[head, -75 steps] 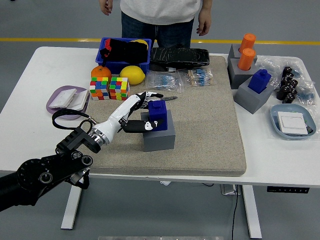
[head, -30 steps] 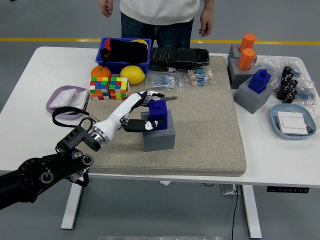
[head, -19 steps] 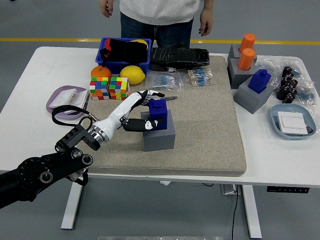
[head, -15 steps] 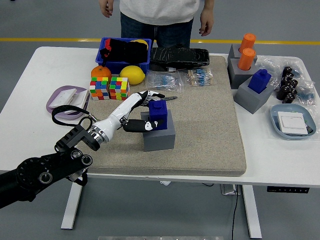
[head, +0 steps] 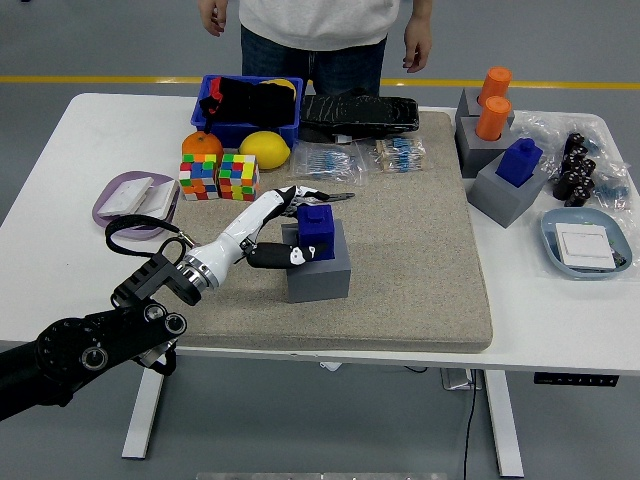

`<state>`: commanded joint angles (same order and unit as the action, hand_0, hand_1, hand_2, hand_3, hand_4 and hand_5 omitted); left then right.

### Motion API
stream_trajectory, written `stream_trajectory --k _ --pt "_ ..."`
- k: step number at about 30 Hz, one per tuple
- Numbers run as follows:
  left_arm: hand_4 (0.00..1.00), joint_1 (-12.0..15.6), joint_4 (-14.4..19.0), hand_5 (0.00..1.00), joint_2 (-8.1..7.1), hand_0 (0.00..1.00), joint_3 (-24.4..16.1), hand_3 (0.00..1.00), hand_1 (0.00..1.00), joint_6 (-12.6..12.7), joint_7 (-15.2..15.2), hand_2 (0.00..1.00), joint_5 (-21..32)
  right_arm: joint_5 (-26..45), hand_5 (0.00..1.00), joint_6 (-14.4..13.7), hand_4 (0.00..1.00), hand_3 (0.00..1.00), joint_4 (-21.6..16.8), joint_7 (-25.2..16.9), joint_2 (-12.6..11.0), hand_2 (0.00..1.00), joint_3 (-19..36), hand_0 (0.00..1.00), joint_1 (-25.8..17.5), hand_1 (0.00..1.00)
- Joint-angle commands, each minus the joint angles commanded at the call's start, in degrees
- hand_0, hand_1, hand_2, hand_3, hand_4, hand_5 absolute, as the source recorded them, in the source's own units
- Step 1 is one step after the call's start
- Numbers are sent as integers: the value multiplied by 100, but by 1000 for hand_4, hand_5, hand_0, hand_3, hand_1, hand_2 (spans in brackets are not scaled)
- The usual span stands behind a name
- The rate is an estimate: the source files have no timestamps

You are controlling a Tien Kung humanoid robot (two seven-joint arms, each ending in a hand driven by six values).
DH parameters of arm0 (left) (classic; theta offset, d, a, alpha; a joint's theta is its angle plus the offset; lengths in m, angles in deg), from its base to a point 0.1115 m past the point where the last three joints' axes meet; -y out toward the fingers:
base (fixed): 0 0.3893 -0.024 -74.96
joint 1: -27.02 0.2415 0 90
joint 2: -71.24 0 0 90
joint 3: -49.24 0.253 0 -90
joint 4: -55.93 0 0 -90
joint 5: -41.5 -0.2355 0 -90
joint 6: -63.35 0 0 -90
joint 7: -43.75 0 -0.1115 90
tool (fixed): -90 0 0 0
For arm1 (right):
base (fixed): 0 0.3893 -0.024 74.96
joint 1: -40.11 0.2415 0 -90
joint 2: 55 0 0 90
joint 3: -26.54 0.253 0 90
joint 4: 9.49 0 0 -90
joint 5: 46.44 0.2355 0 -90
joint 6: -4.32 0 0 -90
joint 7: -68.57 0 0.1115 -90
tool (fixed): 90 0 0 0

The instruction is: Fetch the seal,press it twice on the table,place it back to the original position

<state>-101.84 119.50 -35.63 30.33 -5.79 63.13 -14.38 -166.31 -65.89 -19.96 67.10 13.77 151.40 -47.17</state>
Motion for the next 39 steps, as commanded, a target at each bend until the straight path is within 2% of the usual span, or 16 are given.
stream_trajectory --k 28,29,34,35,39 --pt "643 1 -72 2 34 669 43 784 562 -72 -27 556 25 -38 836 10 998 860 -3 -5 4 830 100 923 -4 824" --pt "786 2 -76 2 33 729 36 793 691 -90 -24 680 42 -43 838 9 998 860 -3 -4 4 830 102 923 -4 823" --pt "786 2 -89 2 32 729 24 793 691 -140 -13 680 78 -48 838 14 998 860 -1 1 14 830 101 923 -3 823" --pt "869 2 -91 2 32 754 21 811 741 -147 -11 726 86 -45 836 15 998 859 -1 1 15 830 99 923 -3 824" --pt "869 0 -94 2 32 754 17 811 741 -153 -7 726 92 -44 836 15 998 859 -1 0 14 830 98 923 -5 824"
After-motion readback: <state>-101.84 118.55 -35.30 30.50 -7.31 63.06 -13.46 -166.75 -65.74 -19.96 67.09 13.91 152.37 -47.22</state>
